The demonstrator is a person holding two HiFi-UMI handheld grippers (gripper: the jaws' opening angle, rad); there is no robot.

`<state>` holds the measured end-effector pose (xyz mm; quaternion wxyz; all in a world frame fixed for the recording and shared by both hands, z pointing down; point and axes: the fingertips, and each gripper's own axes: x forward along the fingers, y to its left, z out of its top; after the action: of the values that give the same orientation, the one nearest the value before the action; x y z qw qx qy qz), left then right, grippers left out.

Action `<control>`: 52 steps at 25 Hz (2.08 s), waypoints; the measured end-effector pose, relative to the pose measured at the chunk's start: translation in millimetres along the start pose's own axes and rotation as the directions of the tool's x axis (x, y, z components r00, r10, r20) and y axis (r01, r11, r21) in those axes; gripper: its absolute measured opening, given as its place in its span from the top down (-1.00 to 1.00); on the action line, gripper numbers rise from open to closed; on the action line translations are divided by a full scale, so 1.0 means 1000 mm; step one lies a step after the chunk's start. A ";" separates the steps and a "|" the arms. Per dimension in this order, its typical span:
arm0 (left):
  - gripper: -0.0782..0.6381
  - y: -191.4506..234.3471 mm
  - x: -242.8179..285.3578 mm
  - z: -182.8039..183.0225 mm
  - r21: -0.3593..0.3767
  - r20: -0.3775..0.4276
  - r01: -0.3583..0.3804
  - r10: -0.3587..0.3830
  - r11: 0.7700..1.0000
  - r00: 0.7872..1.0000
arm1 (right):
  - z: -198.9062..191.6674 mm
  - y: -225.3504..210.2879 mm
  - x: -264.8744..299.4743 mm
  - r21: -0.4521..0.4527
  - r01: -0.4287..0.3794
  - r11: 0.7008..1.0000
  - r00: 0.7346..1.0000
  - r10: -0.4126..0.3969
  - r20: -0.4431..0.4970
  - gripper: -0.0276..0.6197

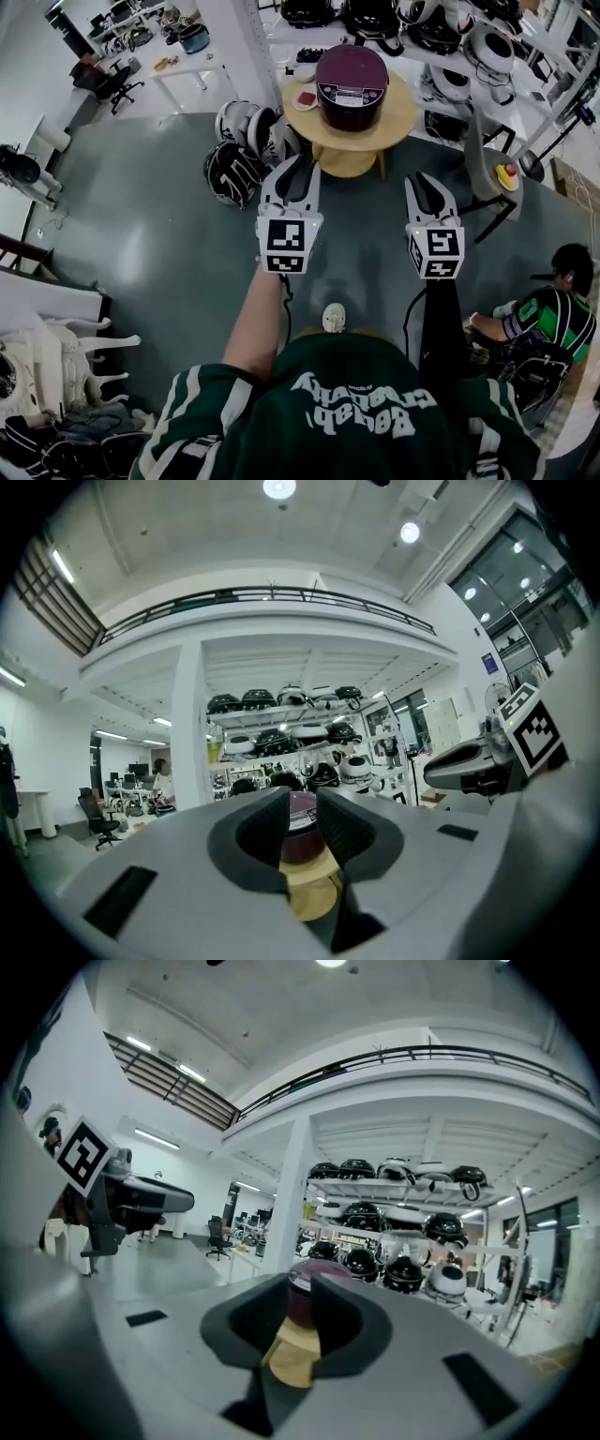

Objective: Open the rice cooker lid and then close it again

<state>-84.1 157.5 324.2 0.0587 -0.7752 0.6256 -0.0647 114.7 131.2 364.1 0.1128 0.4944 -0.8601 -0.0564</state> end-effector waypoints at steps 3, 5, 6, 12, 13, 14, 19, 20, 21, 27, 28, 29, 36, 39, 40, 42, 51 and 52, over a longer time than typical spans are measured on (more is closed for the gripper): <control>0.55 0.010 0.010 -0.001 0.010 0.001 0.014 -0.014 1.000 1.000 | 0.005 0.001 0.014 0.003 0.009 1.000 1.000 -0.009 0.007 0.68; 0.55 0.014 0.016 0.000 0.016 0.001 0.028 -0.028 0.999 1.000 | 0.008 0.002 0.021 0.011 0.014 1.000 1.000 -0.014 0.011 0.68; 0.55 0.016 0.019 0.001 0.018 0.001 0.034 -0.034 0.999 0.999 | 0.010 0.002 0.024 0.014 0.016 1.000 1.000 -0.016 0.013 0.68; 0.55 0.021 0.033 -0.002 0.026 0.004 0.052 -0.052 0.998 0.999 | 0.008 0.004 0.042 0.011 0.009 1.000 1.000 -0.009 0.007 0.68; 0.55 0.021 0.034 -0.003 0.029 0.002 0.054 -0.055 0.998 0.999 | 0.008 0.003 0.044 0.010 0.009 1.000 1.000 -0.009 0.008 0.68; 0.55 0.022 0.036 -0.004 0.030 -0.001 0.056 -0.056 0.998 0.998 | 0.009 0.002 0.047 0.010 0.009 1.000 1.000 -0.009 0.010 0.68; 0.55 0.025 0.058 -0.011 0.002 -0.012 0.056 -0.056 0.998 0.998 | 0.008 -0.012 0.069 0.023 -0.003 1.000 1.000 0.003 0.017 0.68; 0.55 0.025 0.064 -0.012 -0.001 -0.014 0.055 -0.055 0.998 0.998 | 0.009 -0.016 0.073 0.029 -0.005 1.000 1.000 0.004 0.025 0.68; 0.55 0.025 0.070 -0.012 -0.001 -0.014 0.055 -0.055 0.999 0.998 | 0.011 -0.020 0.078 0.033 -0.005 0.999 0.999 0.004 0.035 0.68; 0.55 0.031 0.121 -0.012 0.008 -0.003 0.047 -0.047 0.999 0.999 | 0.013 -0.045 0.131 0.048 -0.024 0.999 0.997 0.021 0.075 0.67; 0.55 0.034 0.131 -0.012 0.010 0.001 0.040 -0.040 0.999 0.999 | 0.015 -0.049 0.142 0.051 -0.032 0.998 0.996 0.027 0.085 0.67; 0.55 0.037 0.142 -0.011 0.011 0.003 0.031 -0.031 0.999 0.999 | 0.017 -0.053 0.154 0.055 -0.040 0.998 0.995 0.034 0.096 0.67; 0.55 0.057 0.215 -0.024 -0.001 -0.028 -0.002 0.002 1.000 1.000 | 0.020 -0.078 0.235 0.072 -0.098 0.993 0.989 0.089 0.120 0.65; 0.55 0.066 0.245 -0.033 -0.015 -0.043 -0.017 0.017 1.000 0.999 | 0.013 -0.088 0.266 0.071 -0.117 0.991 0.988 0.109 0.113 0.64; 0.55 0.069 0.254 -0.035 -0.017 -0.046 -0.023 0.022 1.000 0.999 | 0.010 -0.092 0.275 0.072 -0.122 0.990 0.988 0.113 0.109 0.64; 0.55 0.073 0.272 -0.041 -0.019 -0.053 -0.031 0.030 0.999 0.998 | 0.002 -0.099 0.293 0.078 -0.127 0.989 0.988 0.119 0.097 0.64; 0.55 0.073 0.294 -0.055 -0.026 -0.067 -0.019 0.017 0.999 0.998 | -0.011 -0.104 0.323 0.104 -0.129 0.986 0.989 0.120 0.085 0.63; 0.55 0.073 0.293 -0.056 -0.027 -0.067 -0.016 0.014 1.000 0.998 | -0.011 -0.103 0.321 0.103 -0.128 0.986 0.989 0.119 0.085 0.63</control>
<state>-102.8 -145.0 374.5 0.0275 -0.7687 0.6337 -0.0817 47.6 -197.7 398.0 0.0551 0.4429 -0.8946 -0.0220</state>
